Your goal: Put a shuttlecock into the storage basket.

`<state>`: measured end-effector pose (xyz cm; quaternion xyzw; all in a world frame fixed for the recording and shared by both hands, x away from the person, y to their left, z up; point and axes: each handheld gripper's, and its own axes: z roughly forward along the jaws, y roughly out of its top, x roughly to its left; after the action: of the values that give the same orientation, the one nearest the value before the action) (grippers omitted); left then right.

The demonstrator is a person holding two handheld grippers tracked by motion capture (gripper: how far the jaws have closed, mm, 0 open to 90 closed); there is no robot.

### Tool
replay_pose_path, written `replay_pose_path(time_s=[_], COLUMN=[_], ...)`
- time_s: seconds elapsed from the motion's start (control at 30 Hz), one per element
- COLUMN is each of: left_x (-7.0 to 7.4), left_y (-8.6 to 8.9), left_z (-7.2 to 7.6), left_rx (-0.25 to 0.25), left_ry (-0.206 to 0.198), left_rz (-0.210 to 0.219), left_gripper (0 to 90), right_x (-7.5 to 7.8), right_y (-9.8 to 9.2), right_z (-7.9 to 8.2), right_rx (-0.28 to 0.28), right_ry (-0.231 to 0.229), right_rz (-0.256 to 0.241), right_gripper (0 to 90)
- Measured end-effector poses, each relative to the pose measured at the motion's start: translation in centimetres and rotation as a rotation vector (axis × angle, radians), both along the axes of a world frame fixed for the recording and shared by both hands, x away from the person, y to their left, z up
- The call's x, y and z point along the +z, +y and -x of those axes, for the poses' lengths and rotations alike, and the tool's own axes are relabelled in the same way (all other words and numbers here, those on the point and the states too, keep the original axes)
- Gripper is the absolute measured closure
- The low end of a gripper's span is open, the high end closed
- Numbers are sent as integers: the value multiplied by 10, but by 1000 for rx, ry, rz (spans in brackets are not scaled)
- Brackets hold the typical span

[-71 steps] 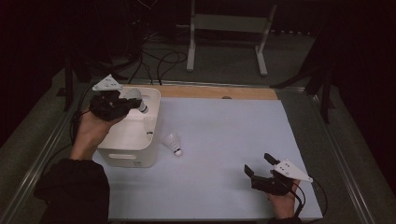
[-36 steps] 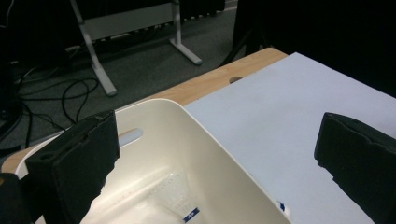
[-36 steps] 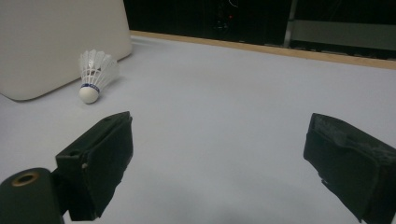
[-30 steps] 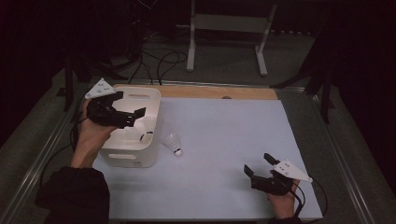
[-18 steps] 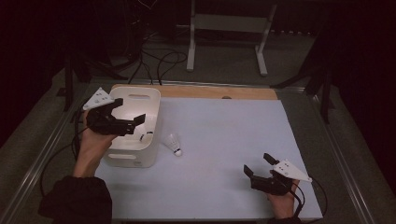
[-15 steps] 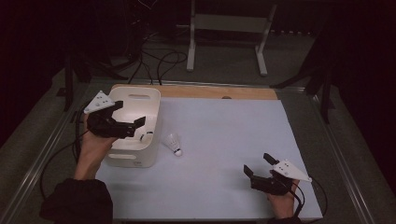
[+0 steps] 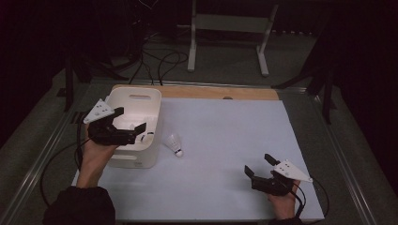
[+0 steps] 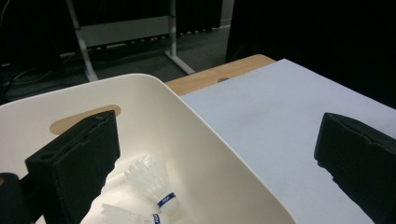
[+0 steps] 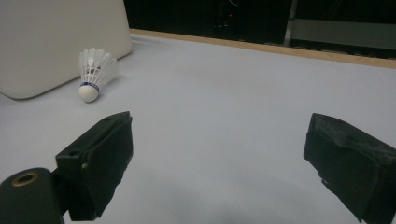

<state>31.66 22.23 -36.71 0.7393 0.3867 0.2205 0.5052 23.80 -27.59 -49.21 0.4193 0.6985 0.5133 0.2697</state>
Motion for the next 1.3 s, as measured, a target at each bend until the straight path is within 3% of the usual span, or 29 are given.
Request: replay_pose_path(time_s=[0.53, 0.7, 0.87, 1.07, 1.3], left_x=[-16, -23, -27, -33, -42], left_y=[0, 0, -1, -2, -5], left_z=[12, 15, 21, 27, 33], left_rx=[-37, -65, -77, -84, -91], left_ry=[-21, -7, -28, -39, -32], left_rz=[32, 32, 41, 46, 34], left_gripper=[10, 10, 10, 10, 10], right_x=[1, 3, 12, 23, 31], right_y=[2, 2, 4, 10, 17], right_z=[-5, -7, -9, -15, -24], right_rx=[-8, 4, 14, 31, 45], right_ry=[12, 10, -12, -3, 3], right_rz=[-9, -8, 21, 66, 64], right_gripper=[81, 81, 81, 81, 81])
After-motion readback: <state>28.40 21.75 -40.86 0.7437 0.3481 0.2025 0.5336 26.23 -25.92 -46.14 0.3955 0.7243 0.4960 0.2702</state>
